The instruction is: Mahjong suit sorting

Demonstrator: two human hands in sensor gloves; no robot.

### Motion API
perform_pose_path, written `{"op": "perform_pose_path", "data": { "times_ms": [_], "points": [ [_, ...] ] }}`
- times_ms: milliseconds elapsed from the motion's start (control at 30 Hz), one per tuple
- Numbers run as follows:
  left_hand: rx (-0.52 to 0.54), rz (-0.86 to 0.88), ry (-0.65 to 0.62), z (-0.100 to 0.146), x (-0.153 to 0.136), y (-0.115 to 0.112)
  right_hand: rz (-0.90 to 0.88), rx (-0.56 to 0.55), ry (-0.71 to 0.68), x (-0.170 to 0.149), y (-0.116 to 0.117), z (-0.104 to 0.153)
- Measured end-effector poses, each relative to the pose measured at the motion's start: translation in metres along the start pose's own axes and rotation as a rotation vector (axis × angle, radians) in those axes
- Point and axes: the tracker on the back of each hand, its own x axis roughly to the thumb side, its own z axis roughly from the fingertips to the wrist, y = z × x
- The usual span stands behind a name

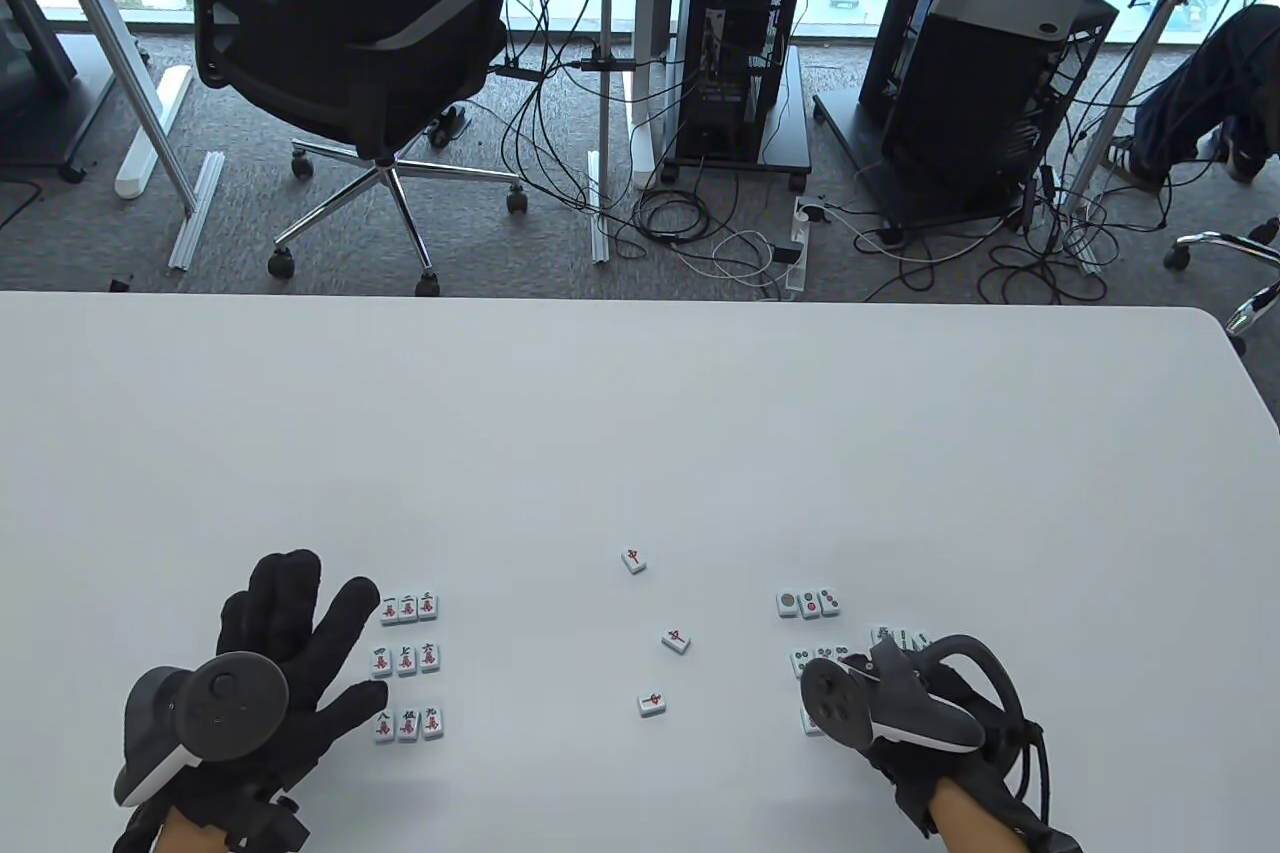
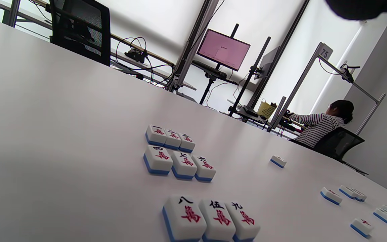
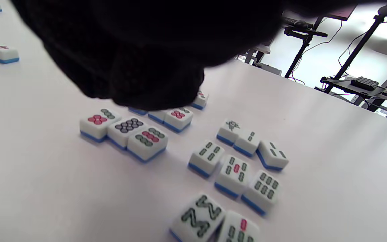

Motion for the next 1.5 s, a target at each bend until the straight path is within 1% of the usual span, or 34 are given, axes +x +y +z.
{"op": "perform_pose_path", "data": {
  "times_ms": [100,233,333,467,800,967,1033,1100,1200,1300,1367,1433,1500],
  "points": [
    [-0.004,-0.002,0.003,0.0,0.0,0.0,-0.016,0.03,0.017,-0.005,0.019,0.008],
    [-0.006,-0.004,0.004,0.0,0.0,0.0,-0.014,-0.019,0.025,-0.005,0.033,0.012],
    [-0.009,-0.005,0.007,0.0,0.001,0.0,0.001,-0.036,0.02,-0.004,0.037,0.012],
    [-0.007,-0.003,0.007,0.0,0.001,0.001,0.037,-0.024,0.019,-0.003,0.043,0.011],
    [-0.008,-0.003,0.008,0.0,0.001,0.001,0.06,-0.033,0.057,-0.004,0.055,0.012],
    [-0.008,-0.003,0.008,0.0,0.001,0.001,0.072,-0.03,0.082,-0.003,0.053,0.013],
    [-0.008,-0.003,0.008,0.0,0.001,0.001,0.07,-0.039,0.088,-0.005,0.047,0.014],
    [-0.014,-0.009,0.012,0.0,0.001,0.001,0.032,-0.066,0.122,-0.012,0.034,0.016],
    [-0.016,-0.011,0.014,0.0,0.001,0.0,-0.095,-0.12,0.181,-0.027,0.01,0.018],
    [-0.013,-0.014,0.01,-0.001,0.002,0.0,-0.181,-0.218,0.222,-0.039,-0.016,0.021],
    [-0.012,-0.015,0.01,-0.001,0.002,0.0,-0.217,-0.305,0.244,-0.044,-0.031,0.024],
    [-0.011,-0.014,0.011,-0.001,0.002,0.0,-0.246,-0.418,0.254,-0.049,-0.047,0.027],
    [-0.009,-0.014,0.01,-0.001,0.002,0.0,-0.26,-0.501,0.274,-0.054,-0.057,0.03]
  ]
}}
